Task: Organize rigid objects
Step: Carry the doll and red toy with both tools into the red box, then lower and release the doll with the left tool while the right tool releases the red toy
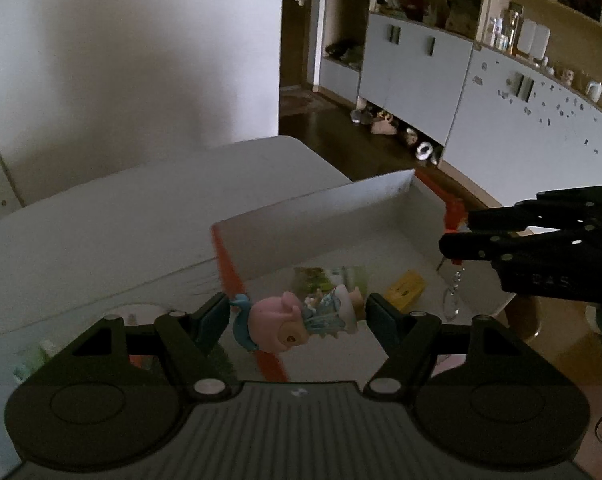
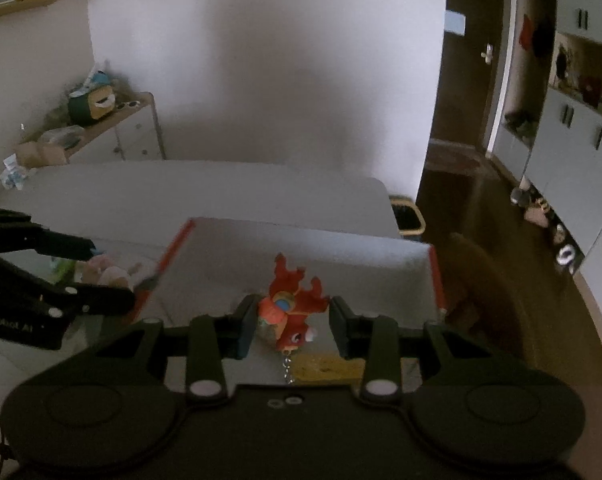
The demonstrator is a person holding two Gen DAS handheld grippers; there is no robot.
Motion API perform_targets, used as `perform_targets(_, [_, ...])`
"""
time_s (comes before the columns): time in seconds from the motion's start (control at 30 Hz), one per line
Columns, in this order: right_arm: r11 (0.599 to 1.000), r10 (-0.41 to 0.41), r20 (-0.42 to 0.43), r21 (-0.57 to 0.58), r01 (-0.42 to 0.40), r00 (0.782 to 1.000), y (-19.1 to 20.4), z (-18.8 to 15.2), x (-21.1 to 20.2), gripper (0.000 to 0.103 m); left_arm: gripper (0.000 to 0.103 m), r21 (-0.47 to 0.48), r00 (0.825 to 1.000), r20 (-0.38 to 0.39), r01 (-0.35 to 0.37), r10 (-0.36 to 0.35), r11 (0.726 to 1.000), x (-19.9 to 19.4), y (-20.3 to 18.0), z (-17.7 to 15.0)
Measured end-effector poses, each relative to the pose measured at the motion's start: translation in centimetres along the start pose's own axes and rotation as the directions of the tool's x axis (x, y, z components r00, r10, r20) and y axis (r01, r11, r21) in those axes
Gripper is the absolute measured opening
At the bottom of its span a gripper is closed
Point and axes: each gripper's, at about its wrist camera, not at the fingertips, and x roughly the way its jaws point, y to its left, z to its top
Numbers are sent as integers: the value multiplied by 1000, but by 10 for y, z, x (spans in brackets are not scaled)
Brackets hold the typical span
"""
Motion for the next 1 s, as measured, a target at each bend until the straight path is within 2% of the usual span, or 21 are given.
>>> perform_targets(0.33, [1000, 7, -79, -13, -8, 997, -37, -3, 37, 38, 75, 65, 994, -96, -37, 43, 997, 58, -49, 12])
perform_targets(0.47, [999, 13, -114, -31, -17, 993, -41, -2, 56, 38, 75, 80, 988, -139, -52, 63, 995, 80, -59, 14])
perform_targets(0.6, [998, 51, -162, -16, -54, 986, -45, 0, 74, 38, 75, 52, 980, -187, -67, 75, 996, 100, -61, 15])
perform_targets(0.8, [995, 59, -207, -63, -74, 976, -38, 3, 95, 38, 75, 63, 957, -263, -107, 120, 992, 129, -63, 14])
perform_targets(1.0, [991, 64, -253, -99, -92, 965, -34, 6, 112, 38, 75, 68, 941, -305, -130, 145, 989, 149, -63, 17])
